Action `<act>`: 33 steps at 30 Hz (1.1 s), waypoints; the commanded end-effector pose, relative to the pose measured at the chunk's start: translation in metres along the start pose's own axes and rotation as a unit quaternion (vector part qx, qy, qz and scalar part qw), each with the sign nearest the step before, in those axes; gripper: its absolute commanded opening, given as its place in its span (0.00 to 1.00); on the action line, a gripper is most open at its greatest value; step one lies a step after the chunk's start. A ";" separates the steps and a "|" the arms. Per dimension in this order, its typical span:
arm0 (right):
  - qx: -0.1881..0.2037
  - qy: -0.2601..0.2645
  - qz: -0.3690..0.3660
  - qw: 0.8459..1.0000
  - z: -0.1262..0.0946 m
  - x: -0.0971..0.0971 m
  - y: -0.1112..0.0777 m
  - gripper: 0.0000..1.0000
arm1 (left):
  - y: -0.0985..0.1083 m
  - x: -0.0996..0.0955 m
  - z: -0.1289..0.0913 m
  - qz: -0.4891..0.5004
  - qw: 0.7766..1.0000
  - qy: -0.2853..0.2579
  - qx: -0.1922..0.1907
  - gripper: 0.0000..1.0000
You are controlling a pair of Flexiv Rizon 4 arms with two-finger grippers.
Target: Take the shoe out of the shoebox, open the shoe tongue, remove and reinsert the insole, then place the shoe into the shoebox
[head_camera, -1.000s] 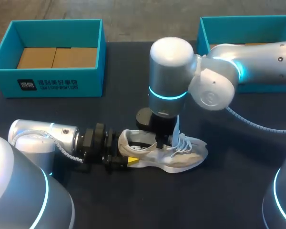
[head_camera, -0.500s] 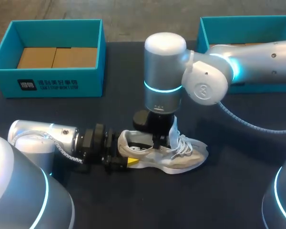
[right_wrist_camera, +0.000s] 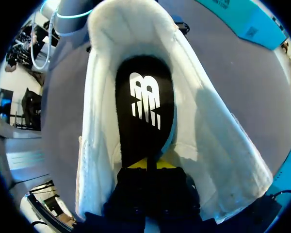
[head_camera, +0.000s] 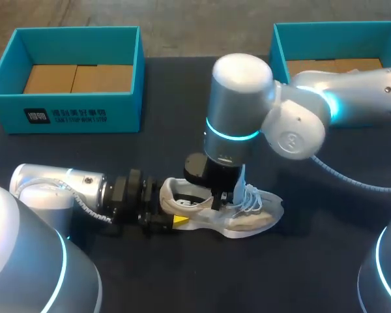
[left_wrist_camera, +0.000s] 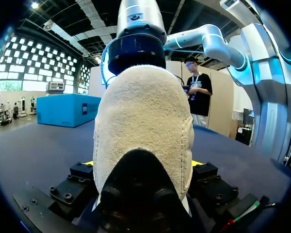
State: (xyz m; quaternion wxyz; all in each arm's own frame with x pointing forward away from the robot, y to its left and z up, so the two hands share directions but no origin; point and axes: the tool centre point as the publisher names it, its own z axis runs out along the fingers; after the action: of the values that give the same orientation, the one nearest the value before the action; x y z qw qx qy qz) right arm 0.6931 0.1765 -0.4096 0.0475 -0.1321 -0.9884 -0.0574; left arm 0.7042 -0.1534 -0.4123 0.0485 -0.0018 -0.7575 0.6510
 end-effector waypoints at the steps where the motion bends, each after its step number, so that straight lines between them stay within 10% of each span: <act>1: -0.064 -0.030 -0.012 0.997 0.001 0.013 -0.005 0.00 | -0.004 -0.002 0.003 -0.001 1.000 -0.001 0.000 0.00; 33: -0.253 -0.148 -0.072 0.953 -0.046 -0.003 -0.006 0.00 | -0.004 -0.002 0.003 -0.001 1.000 -0.001 0.000 0.00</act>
State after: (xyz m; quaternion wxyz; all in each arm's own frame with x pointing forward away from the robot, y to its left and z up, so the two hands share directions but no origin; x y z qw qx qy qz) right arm 0.7050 0.1752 -0.3666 -0.1297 -0.0765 -0.9516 -0.2679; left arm 0.7058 -0.1564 -0.4090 0.0479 -0.0014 -0.7570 0.6516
